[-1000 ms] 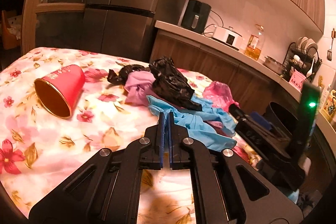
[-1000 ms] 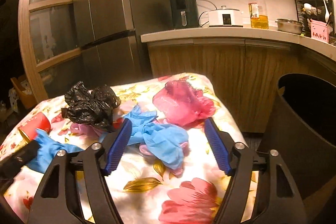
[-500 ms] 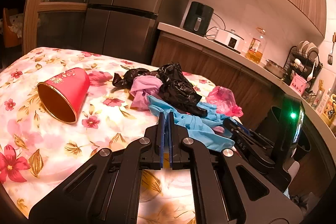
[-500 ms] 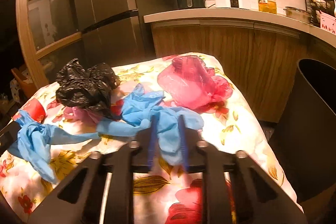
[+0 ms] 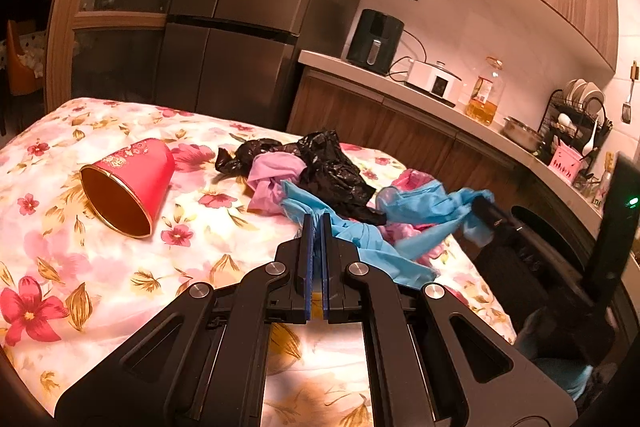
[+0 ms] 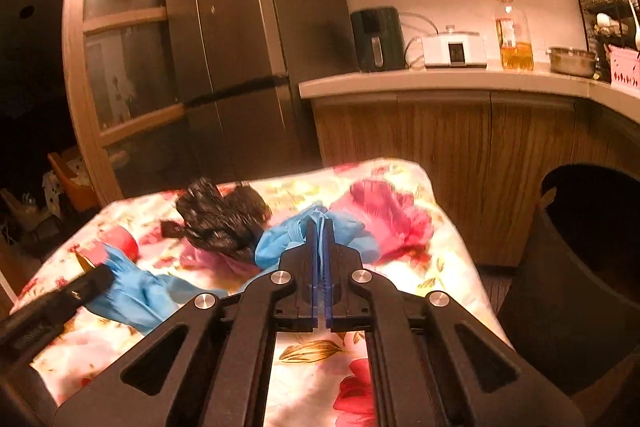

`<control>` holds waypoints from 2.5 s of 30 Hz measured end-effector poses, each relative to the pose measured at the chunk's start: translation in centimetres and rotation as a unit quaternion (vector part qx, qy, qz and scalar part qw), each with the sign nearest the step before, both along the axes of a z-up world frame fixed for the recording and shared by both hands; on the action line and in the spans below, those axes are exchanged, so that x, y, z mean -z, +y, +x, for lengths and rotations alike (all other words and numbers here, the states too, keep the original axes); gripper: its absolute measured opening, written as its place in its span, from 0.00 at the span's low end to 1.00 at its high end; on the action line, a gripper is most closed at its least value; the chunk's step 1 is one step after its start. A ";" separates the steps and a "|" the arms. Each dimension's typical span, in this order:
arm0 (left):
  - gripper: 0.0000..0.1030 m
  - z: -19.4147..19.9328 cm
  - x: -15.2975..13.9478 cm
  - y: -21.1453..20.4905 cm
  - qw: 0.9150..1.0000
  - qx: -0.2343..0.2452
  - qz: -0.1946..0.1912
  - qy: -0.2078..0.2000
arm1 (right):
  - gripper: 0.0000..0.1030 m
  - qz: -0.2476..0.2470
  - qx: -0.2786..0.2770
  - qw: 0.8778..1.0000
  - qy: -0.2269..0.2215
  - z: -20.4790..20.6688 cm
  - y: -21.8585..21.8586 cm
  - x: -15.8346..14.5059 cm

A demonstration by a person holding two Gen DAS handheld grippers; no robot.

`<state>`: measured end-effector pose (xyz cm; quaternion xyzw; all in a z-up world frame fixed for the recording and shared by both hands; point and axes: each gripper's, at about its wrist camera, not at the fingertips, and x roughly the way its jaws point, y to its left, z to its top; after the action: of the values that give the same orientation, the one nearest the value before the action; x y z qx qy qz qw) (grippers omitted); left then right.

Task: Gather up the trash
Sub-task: 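Grasp a blue glove with the left tool while the right tool grasps another blue glove, then carry both held blue gloves over the black bin with both tools, then open both tools to drop the blue gloves into the bin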

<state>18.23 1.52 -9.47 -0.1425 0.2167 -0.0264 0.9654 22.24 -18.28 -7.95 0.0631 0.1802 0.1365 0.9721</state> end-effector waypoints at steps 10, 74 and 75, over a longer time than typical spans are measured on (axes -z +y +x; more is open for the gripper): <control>0.02 -1.3 -1.3 -1.2 1.000 0.012 0.005 -0.014 | 0.03 0.009 0.019 0.999 -0.039 -3.6 -2.8 -3.1; 0.04 8.3 -5.2 -29.6 0.962 0.264 0.042 -0.046 | 0.20 0.049 0.226 0.971 -0.063 -4.1 -23.4 -5.3; 0.06 8.3 -5.1 -29.7 0.962 0.265 0.043 -0.043 | 0.25 0.050 0.227 0.971 -0.062 -4.1 -23.4 -5.2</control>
<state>26.58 -28.16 -4.34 -0.0372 0.2055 -0.2779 0.9376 18.16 -41.69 -2.71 0.1423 0.0933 -0.0748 0.9826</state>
